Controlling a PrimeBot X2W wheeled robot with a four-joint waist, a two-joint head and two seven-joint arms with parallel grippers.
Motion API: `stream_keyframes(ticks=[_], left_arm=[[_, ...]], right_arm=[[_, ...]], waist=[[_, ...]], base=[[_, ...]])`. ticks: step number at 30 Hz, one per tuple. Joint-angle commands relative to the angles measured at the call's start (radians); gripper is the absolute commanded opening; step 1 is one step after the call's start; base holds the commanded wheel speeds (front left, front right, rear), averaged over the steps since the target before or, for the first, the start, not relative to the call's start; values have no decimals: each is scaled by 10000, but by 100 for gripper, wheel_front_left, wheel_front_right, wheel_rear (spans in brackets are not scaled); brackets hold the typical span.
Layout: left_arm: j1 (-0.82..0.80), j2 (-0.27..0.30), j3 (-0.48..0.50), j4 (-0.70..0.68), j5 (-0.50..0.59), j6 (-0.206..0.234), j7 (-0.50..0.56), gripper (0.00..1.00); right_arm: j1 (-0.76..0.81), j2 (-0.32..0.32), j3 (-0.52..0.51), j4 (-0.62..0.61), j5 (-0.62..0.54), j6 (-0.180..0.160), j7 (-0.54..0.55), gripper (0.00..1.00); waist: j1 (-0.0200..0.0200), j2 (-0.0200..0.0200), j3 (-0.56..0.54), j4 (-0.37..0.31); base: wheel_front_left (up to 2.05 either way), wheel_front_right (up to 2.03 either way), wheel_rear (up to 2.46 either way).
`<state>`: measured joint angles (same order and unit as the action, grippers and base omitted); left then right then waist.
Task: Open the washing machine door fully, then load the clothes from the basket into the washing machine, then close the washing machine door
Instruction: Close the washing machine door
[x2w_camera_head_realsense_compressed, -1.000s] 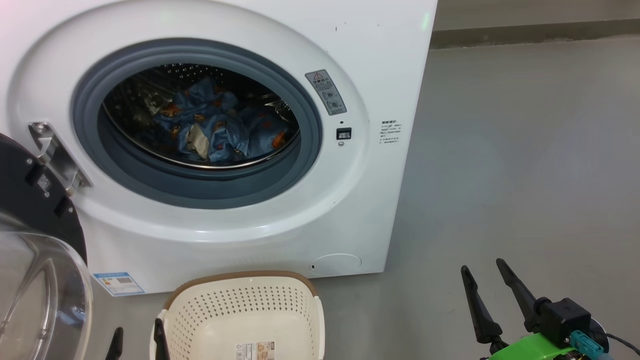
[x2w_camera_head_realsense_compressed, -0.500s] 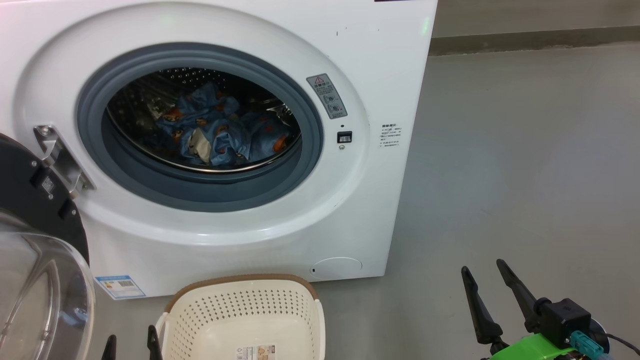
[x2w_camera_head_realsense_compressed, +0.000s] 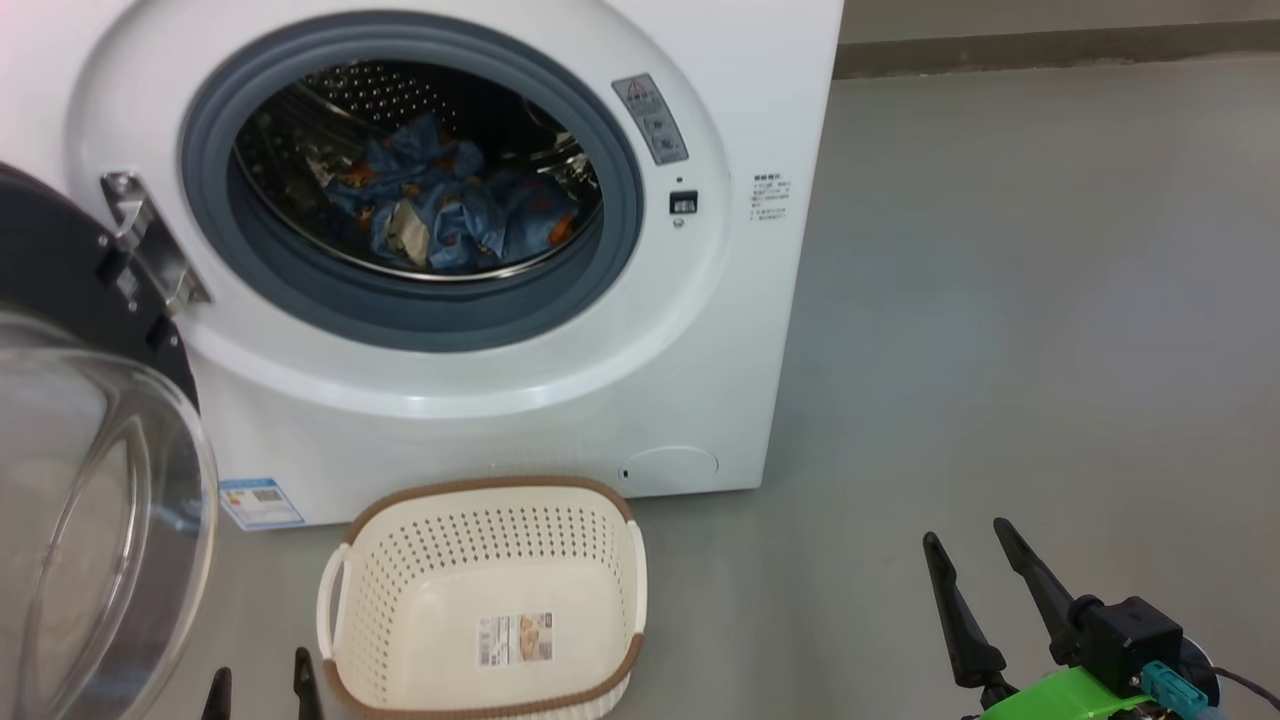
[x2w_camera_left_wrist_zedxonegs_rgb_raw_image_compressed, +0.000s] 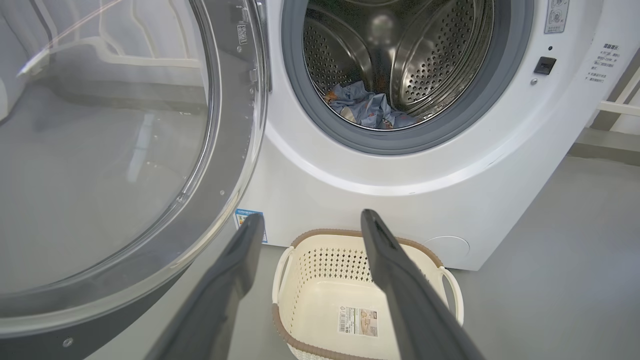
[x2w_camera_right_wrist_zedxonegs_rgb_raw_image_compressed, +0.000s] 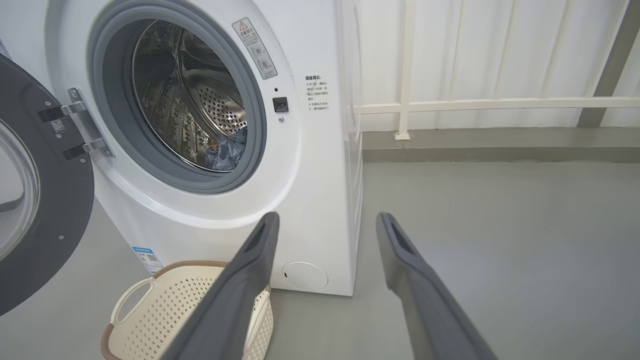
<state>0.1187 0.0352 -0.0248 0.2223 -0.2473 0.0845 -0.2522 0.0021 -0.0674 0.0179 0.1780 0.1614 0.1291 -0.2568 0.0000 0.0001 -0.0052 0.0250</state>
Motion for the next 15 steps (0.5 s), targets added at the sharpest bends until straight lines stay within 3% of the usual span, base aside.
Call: stream_keyframes(ticks=[1, 8, 15], left_arm=[[-251, 151, 341, -277, 21, 54, -95, 100], [-259, 151, 384, -288, 83, 52, -95, 100], [-246, 151, 378, -286, 89, 42, -95, 100]], right_arm=[[-60, -81, 218, -248, -26, 16, -49, 100], [-36, -43, 225, -262, -45, 16, -49, 100], [-48, -33, 231, -240, -26, 16, -49, 100]], waist=[[0, -1, 10, -4], [0, -1, 22, 2], [0, -1, 44, 43]], base=[[-142, 142, 0], [-99, 99, 0], [-15, 15, 0]])
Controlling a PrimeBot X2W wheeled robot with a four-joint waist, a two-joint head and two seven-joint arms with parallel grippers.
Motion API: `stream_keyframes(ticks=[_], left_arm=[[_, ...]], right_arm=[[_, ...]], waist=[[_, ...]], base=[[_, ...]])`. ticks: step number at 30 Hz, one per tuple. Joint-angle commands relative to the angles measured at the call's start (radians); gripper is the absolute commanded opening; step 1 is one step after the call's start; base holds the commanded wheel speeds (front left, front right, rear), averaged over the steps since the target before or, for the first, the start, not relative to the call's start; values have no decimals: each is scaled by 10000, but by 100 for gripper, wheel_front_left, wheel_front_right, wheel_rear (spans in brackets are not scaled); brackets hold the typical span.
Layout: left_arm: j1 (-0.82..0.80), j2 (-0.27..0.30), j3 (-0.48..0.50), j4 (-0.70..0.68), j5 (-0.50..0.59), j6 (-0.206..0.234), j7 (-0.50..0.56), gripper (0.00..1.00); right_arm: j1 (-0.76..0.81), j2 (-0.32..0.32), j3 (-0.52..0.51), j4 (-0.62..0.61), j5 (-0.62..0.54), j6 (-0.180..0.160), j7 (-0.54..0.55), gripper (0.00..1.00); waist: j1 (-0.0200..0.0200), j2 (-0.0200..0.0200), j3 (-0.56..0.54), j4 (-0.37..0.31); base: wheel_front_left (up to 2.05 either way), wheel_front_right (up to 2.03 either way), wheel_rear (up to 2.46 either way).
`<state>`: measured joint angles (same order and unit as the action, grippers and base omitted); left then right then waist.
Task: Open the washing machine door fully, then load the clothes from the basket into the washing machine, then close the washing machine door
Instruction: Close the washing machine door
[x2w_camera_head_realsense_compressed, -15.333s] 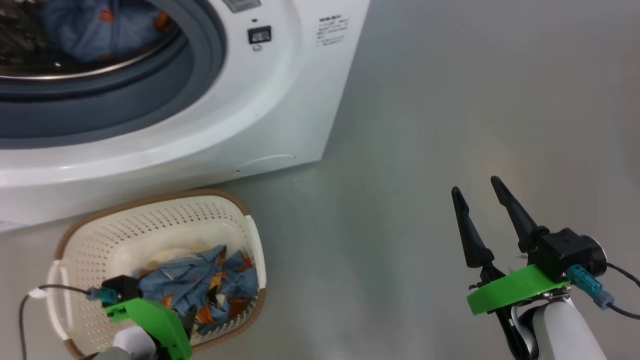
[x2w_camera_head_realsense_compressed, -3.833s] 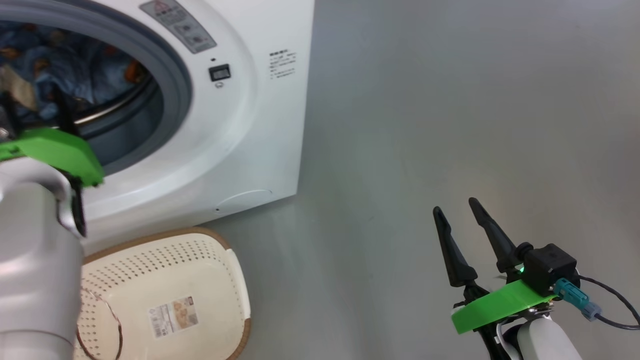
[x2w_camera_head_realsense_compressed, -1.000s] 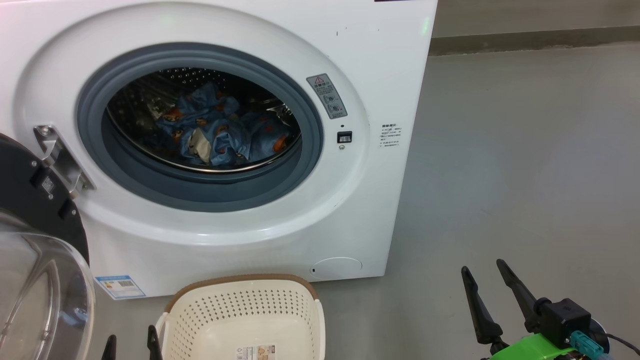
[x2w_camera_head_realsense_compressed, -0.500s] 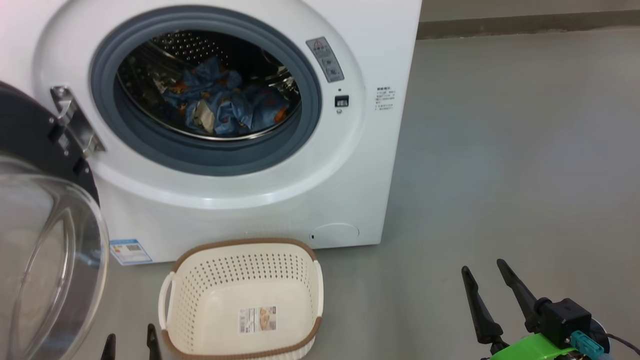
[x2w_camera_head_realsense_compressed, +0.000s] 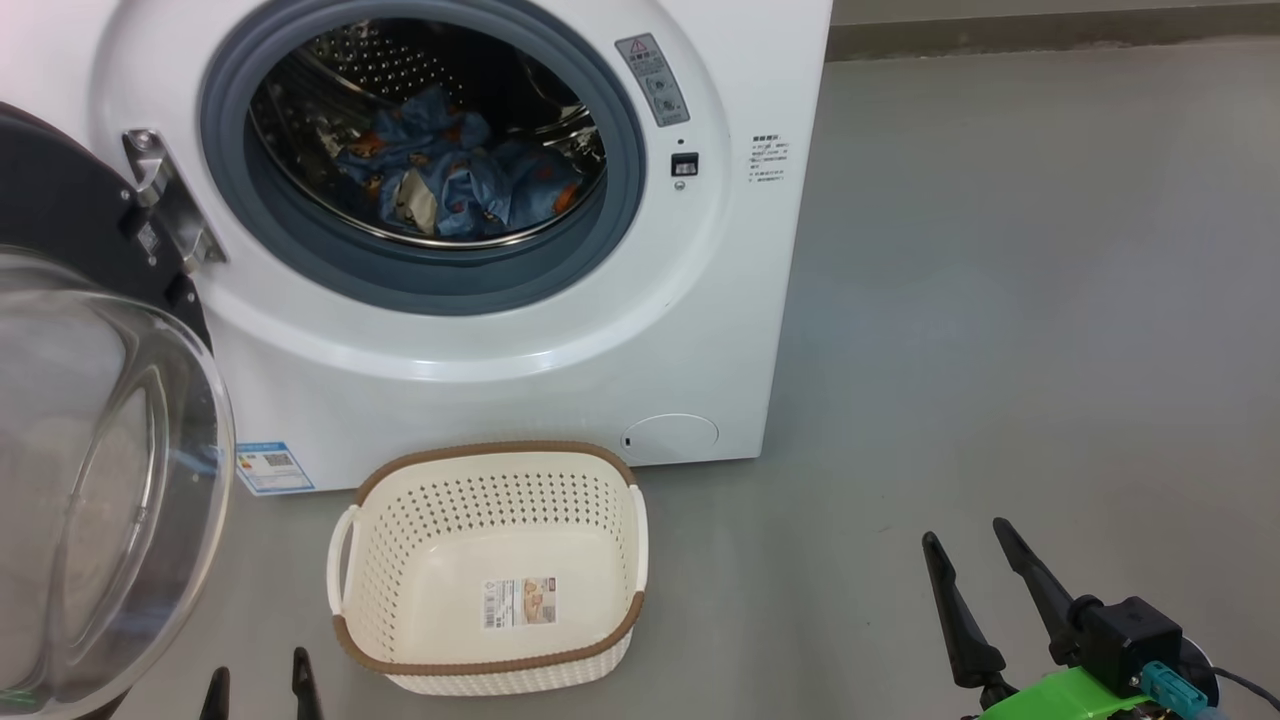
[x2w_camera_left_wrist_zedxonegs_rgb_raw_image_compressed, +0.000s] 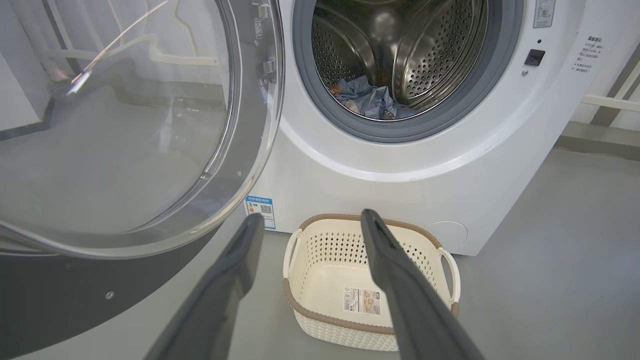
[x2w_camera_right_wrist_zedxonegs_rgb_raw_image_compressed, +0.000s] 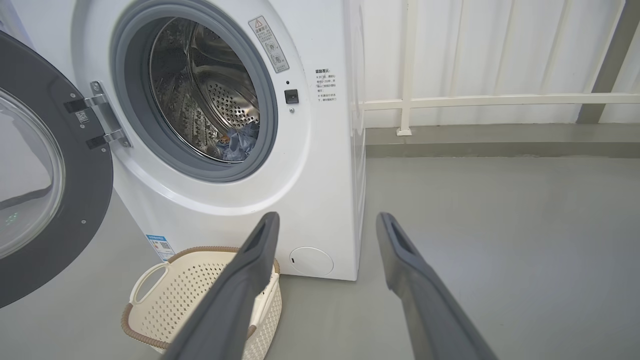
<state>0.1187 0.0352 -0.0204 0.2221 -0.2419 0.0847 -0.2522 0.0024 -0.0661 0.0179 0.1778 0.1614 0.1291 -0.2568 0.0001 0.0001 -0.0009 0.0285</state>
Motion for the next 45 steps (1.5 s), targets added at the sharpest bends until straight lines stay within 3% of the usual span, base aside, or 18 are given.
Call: stream_keyframes(ticks=[1, 9, 15, 39, 45], left_arm=[[-241, 151, 326, -281, 44, 42, -95, 100], [-252, 151, 310, -225, 38, 44, -95, 100], [-280, 151, 341, -216, 62, 66, -95, 100], [-50, 150, 827, -461, 250, 157, -95, 100], [53, 150, 970, -513, 236, 176, -95, 100]], right_arm=[[-52, -45, 228, -238, -25, 16, -49, 100], [-33, -26, 203, -259, -47, 16, -49, 100], [-81, -50, 354, -239, -103, 16, -49, 100], [-576, -374, 1505, -2, -75, 16, -49, 100], [-647, -349, 1766, 51, -19, 16, -49, 100]], waist=[[-1, -1, 4, 21], [-1, -1, 4, 148], [-1, -1, 15, 606], [-1, -1, -411, 4039], [-1, -1, -469, 4524]], base=[[0, 0, 0], [0, 0, 0], [0, 0, 0], [0, 0, 0], [0, 0, 0]])
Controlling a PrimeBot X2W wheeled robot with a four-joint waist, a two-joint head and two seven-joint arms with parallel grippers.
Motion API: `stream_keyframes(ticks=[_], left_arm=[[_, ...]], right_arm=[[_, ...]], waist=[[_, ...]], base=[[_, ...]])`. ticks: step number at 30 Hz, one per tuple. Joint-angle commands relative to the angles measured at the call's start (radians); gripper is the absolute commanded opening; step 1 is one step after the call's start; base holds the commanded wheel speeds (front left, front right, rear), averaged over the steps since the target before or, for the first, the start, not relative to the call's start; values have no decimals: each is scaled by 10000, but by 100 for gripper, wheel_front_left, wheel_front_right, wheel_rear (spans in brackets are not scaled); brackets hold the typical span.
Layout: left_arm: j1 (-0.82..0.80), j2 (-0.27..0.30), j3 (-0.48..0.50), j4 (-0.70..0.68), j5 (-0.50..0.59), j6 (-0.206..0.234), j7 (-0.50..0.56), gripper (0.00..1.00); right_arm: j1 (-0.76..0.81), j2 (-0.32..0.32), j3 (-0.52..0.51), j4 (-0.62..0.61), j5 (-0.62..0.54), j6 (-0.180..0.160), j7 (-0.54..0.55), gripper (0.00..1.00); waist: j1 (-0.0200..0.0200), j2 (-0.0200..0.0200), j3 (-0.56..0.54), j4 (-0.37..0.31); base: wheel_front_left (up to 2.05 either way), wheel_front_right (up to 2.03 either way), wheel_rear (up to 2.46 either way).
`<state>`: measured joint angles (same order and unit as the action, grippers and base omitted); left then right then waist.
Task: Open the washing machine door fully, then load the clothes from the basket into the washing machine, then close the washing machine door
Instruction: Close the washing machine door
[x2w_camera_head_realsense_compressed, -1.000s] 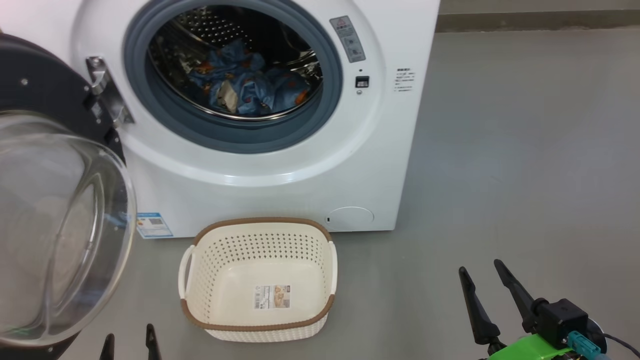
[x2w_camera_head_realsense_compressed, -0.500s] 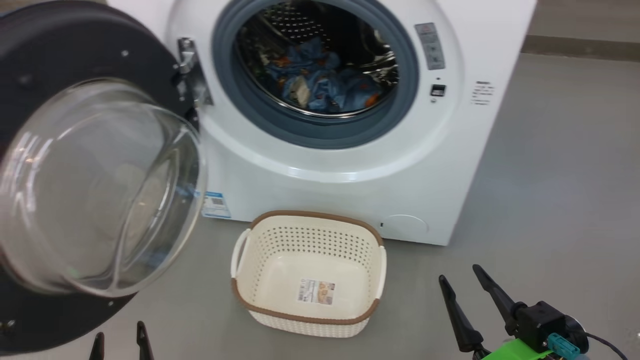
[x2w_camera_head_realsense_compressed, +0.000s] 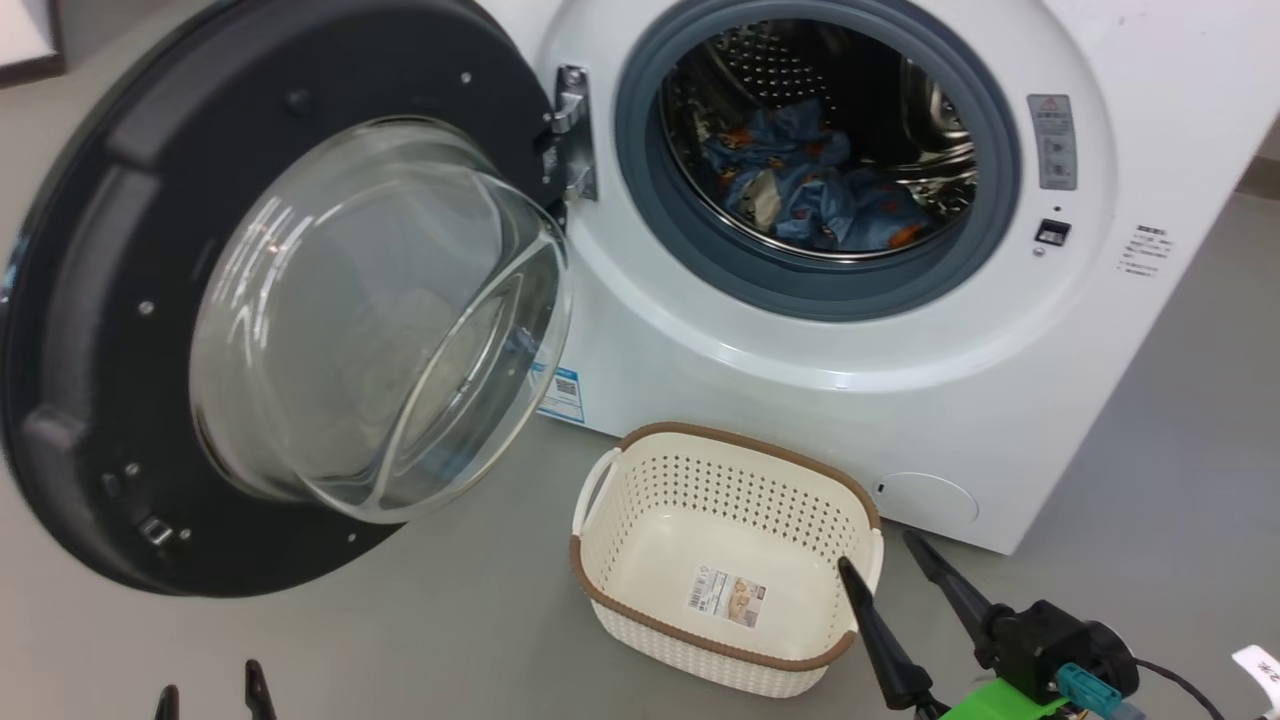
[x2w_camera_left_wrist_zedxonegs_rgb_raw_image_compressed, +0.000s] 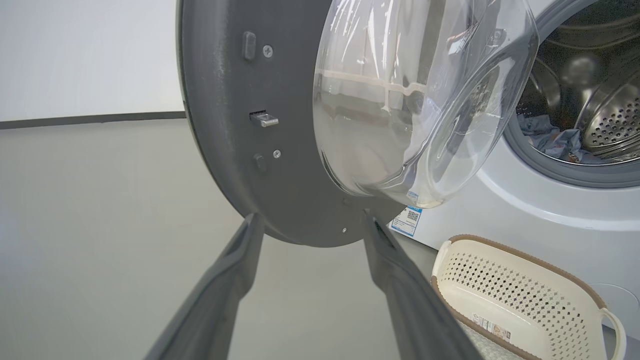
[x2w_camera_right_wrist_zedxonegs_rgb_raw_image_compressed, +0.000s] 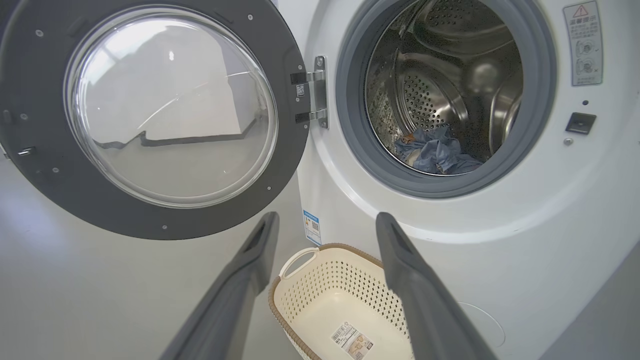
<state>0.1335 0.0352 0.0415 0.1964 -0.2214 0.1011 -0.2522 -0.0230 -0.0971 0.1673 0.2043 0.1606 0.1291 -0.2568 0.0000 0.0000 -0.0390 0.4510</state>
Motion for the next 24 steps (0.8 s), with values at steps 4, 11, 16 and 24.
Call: stream_keyframes(ticks=[4, 11, 16, 24], left_arm=[[26, 150, 520, -413, -127, 94, -95, 100], [245, 150, 624, -683, -266, 227, -95, 100], [320, 150, 712, -807, -438, 317, -95, 100], [352, 150, 630, -718, -926, 216, -95, 0]], right_arm=[[-680, -100, 623, -70, 61, 16, -49, 100], [-965, -174, 913, 97, 148, 16, -49, 100], [-1057, -167, 1029, 155, 195, 16, -49, 100], [-971, -157, 1024, 171, 233, 16, -49, 100]], waist=[[0, 0, -6, 367], [0, 0, 96, 446], [0, 0, 156, 490], [0, 0, 211, 526]], base=[[0, 0, 0], [0, 0, 0], [0, 0, 0], [0, 0, 0]])
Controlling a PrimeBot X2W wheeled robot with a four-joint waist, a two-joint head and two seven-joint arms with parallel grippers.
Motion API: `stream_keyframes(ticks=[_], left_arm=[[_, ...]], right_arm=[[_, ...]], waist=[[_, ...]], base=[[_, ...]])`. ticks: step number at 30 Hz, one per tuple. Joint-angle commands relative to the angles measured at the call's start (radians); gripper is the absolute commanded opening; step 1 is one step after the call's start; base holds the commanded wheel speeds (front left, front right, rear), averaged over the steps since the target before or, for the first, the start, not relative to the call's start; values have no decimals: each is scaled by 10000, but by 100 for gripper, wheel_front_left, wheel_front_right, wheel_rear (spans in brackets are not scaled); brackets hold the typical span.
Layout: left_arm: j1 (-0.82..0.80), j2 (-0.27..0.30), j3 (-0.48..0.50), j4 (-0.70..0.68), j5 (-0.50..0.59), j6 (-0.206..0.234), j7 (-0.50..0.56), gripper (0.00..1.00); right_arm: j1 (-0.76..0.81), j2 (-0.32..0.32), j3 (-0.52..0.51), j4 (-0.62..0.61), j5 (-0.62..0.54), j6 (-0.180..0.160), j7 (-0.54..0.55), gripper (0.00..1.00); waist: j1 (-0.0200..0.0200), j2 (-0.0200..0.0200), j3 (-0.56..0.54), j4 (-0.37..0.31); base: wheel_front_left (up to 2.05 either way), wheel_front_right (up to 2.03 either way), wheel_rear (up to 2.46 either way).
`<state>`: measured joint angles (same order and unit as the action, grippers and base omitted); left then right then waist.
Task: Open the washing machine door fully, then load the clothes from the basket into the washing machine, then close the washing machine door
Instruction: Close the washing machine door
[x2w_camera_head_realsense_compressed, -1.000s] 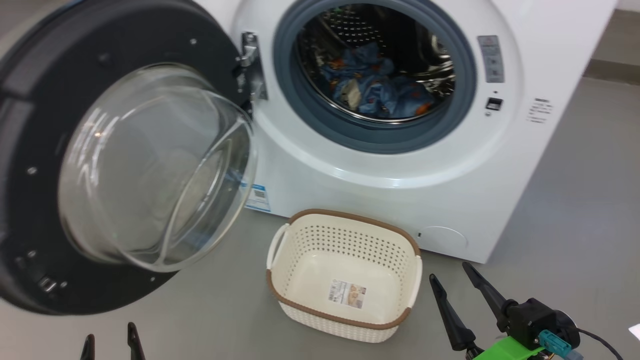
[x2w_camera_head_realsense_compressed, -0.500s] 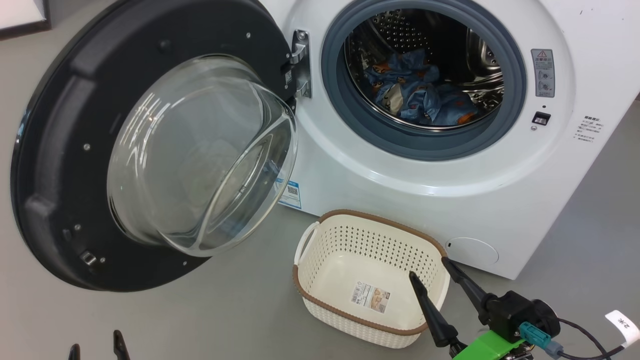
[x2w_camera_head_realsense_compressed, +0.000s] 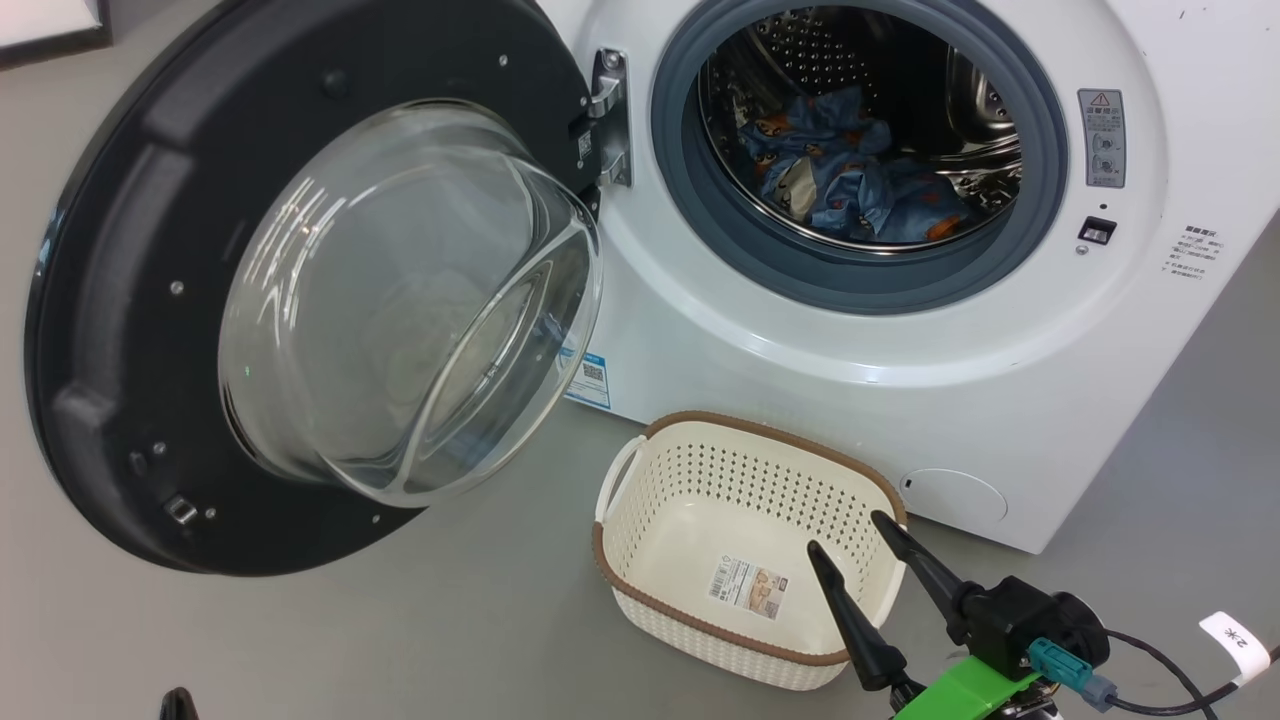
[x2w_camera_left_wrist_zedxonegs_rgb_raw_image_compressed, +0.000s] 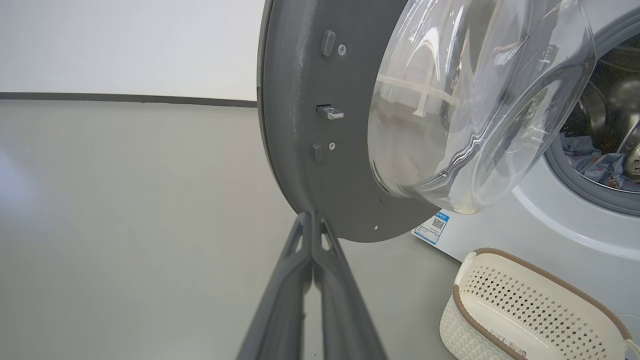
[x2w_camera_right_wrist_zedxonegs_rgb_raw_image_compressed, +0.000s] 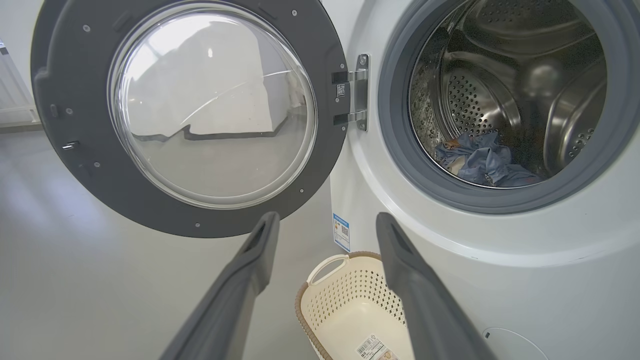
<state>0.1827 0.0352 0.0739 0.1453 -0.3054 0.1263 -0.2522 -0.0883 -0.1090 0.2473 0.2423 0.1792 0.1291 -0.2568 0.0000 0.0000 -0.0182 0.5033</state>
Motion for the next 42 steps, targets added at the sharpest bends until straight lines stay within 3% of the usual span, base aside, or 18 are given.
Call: stream_keyframes(ticks=[1, 10, 13, 18, 21, 23, 30, 37, 42], left_arm=[[-161, 150, 325, -217, -264, -43, -95, 0], [-511, 150, 1167, -550, -3818, -315, -95, 0], [-856, 150, 1727, -602, -5369, -758, -95, 0], [-1818, 391, 2791, -432, -7625, -1872, 292, 0], [-2637, 886, 3633, -281, -9201, -2064, 928, 0], [-3178, 1522, 3945, 198, -9525, -2035, 1238, 0], [-5303, 2771, 4072, 2246, -10988, -2078, 2910, 0], [-6913, 3449, 4427, 4249, -12302, -2138, 4162, 0], [-7565, 3816, 4458, 5476, -12527, -2277, 4525, 0]], right_arm=[[-298, -35, 208, -210, 48, 16, -49, 100], [-125, 54, 50, -279, -16, 16, -49, 100], [-89, 75, 9, -269, -14, 16, -49, 100], [-55, 148, 48, -250, -17, 16, -49, 100], [-12, 162, 28, -246, -1, 16, -49, 100], [37, 146, -26, -235, 1, 16, -49, 100], [261, 173, -175, -219, -20, 16, -49, 100], [497, 156, -308, -262, -78, 16, -49, 100], [646, 61, -281, -239, -90, 16, -49, 100]], waist=[[0, 0, 8, 8], [0, 0, 36, 39], [0, 0, 72, 62], [0, 0, 87, 70], [0, 0, 90, 71], [0, 0, 119, 66], [0, 0, 107, 29], [0, 0, 126, -34], [0, 0, 92, -160]], base=[[0, 0, 0], [0, 0, 0], [0, 0, 0], [0, 0, 0], [0, 0, 0], [0, 0, 0], [0, 0, 0], [0, 0, 0], [0, 0, 0]])
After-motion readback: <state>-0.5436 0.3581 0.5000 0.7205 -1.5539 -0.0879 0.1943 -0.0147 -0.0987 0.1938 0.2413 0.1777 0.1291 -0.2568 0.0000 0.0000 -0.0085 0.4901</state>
